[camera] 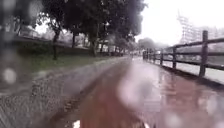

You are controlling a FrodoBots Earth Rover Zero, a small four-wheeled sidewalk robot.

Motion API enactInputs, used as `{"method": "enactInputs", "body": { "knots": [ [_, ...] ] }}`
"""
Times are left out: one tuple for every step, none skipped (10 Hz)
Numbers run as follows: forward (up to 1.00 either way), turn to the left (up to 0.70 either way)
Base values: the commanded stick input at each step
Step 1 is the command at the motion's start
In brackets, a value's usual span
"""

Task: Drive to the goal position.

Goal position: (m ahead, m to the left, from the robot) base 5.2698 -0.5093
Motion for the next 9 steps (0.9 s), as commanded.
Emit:
{"method": "enactInputs", "body": {
  "knots": [
    [0.7,0.0],
    [0.7,0.0],
    [0.7,0.0],
    [0.7,0.0],
    [0.7,0.0],
    [0.67,-0.02],
    [0.5,-0.13],
    [0.33,-0.24],
    [0.16,-0.35]
  ]
}}
